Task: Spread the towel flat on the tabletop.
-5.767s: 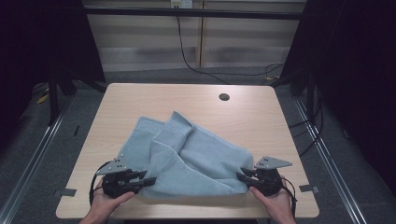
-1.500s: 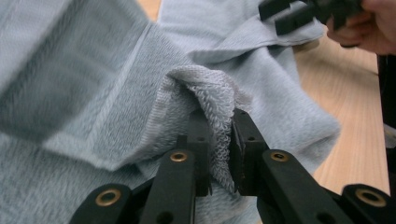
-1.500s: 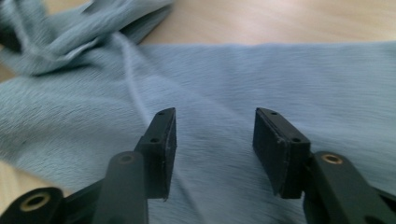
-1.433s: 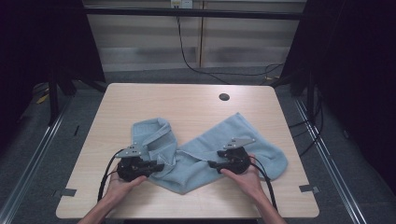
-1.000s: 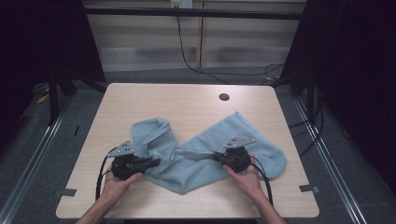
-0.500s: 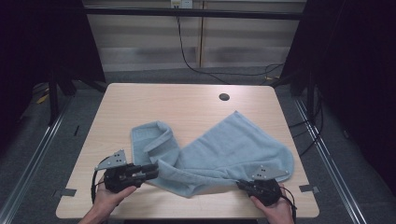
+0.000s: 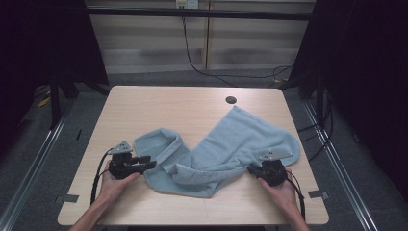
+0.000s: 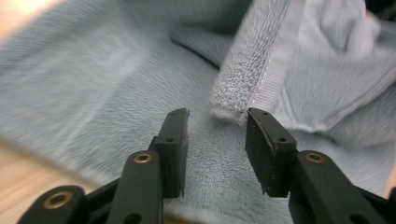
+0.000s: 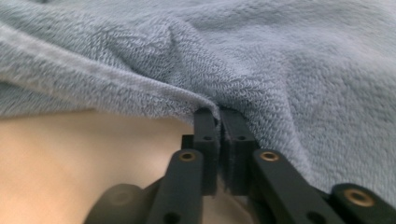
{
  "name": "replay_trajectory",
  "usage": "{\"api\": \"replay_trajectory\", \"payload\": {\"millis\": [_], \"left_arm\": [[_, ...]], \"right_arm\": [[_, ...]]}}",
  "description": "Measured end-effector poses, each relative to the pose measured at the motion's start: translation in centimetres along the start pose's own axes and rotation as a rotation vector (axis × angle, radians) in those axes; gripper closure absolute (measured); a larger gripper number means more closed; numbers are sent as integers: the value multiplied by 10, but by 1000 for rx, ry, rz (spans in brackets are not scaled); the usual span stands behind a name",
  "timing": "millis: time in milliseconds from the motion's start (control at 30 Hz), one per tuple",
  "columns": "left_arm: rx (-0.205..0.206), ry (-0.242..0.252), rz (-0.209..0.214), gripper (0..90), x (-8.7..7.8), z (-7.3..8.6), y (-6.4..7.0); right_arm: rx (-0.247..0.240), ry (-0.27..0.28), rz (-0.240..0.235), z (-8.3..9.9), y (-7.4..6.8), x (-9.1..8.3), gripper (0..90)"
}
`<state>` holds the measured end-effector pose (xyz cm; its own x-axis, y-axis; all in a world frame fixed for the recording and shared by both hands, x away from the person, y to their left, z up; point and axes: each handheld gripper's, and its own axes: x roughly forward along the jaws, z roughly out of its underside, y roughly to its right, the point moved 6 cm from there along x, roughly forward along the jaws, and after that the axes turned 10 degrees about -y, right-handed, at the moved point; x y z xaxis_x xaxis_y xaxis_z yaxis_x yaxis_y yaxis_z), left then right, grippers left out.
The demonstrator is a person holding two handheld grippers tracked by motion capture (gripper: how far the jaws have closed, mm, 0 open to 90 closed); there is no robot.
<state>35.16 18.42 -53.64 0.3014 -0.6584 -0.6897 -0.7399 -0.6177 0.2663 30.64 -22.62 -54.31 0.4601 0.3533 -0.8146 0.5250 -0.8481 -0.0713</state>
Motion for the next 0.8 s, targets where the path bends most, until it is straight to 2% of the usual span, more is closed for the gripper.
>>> {"api": "replay_trajectory", "payload": {"millis": [33, 67, 100, 133, 167, 233, 300, 333, 367, 400, 467, 533, 567, 633, 667, 700, 800], "left_arm": [[11, -20, 1, 583, 5, 1, 3], [28, -47, 12, 584, 9, 3, 6], [56, -61, 2, 595, 12, 5, 11], [80, -68, -4, 667, 12, 5, 15], [94, -79, 32, 720, 12, 7, 21], [136, -100, 22, 812, 14, 9, 25], [144, -109, 39, 896, 14, 9, 28], [144, -109, 39, 900, 14, 9, 28], [144, -113, 45, 900, 14, 10, 29], [139, -114, 50, 900, 14, 10, 29], [125, -109, 50, 900, 12, 10, 26], [118, -104, 47, 879, 10, 10, 24], [109, -94, 49, 869, 9, 9, 22], [73, -68, 38, 862, 3, 8, 14], [73, -68, 38, 861, 3, 8, 14], [68, -60, 46, 861, 0, 8, 11], [70, -74, 51, 846, 0, 10, 10]], "right_arm": [[0, 0, 0, 0, 0, 0, 777], [-11, 3, 12, -3, -1, -3, 709], [-12, 16, 6, -4, -4, -8, 677], [-15, 30, -4, -4, -8, -15, 657], [-22, 49, -7, -4, -12, -23, 648], [-31, 86, -17, -4, -20, -38, 649], [-36, 116, -32, -7, -28, -48, 671], [-36, 116, -32, -7, -28, -48, 671], [-39, 138, -59, -12, -37, -52, 700], [-51, 131, -72, -14, -42, -53, 702], [-83, 141, -84, -18, -54, -55, 702], [-88, 138, -91, -19, -58, -55, 703], [-92, 141, -109, -21, -64, -54, 702], [-96, 138, -124, -27, -68, -48, 703], [-96, 138, -124, -27, -68, -48, 703], [-101, 139, -162, -37, -74, -39, 707], [-131, 129, -176, -48, -84, -27, 710]]}}
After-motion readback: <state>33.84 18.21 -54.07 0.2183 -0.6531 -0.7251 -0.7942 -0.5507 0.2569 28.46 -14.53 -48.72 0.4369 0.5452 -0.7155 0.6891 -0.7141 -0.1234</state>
